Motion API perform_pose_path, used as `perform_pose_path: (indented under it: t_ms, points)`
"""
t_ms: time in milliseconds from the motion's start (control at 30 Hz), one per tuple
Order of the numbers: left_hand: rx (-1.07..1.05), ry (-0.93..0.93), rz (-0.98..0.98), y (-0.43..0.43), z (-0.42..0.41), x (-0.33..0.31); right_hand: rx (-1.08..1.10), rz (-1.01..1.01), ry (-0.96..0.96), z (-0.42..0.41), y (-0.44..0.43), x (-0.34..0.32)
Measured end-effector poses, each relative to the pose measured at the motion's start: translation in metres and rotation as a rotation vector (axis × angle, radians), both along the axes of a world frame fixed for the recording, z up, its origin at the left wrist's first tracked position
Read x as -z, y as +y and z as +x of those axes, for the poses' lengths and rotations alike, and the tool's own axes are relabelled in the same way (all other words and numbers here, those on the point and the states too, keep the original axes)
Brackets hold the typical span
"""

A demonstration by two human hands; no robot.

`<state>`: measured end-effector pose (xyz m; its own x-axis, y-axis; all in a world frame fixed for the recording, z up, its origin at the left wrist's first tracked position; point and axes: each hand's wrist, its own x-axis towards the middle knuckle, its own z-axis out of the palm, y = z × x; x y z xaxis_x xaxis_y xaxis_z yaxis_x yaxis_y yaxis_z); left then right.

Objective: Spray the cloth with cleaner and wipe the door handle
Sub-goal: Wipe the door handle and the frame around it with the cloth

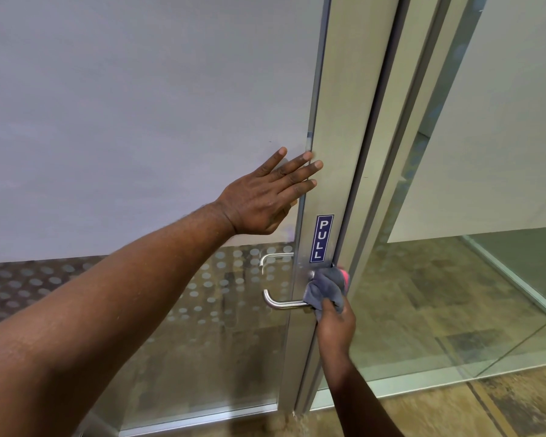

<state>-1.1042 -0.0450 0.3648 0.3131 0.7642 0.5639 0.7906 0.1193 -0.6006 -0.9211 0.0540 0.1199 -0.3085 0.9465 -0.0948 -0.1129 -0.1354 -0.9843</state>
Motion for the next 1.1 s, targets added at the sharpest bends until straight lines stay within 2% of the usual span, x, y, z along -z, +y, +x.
perform_pose_path:
  t_ms: [100, 300, 800, 1100]
  points:
    - [0.006, 0.002, 0.004, 0.0, -0.001, 0.0, 0.022, -0.175, 0.175, -0.006, -0.004, 0.002]
    - [0.006, -0.005, -0.01, 0.001, -0.003, 0.001, 0.031, -0.53, 0.373, -0.012, -0.009, 0.002]
    - [0.033, -0.024, -0.026, -0.001, -0.001, -0.001, -0.068, -0.792, 0.652, 0.0, -0.042, -0.003]
    - [0.03, -0.158, -0.081, -0.012, 0.011, -0.002, -0.089, -0.958, 0.646, 0.0, -0.085, -0.02]
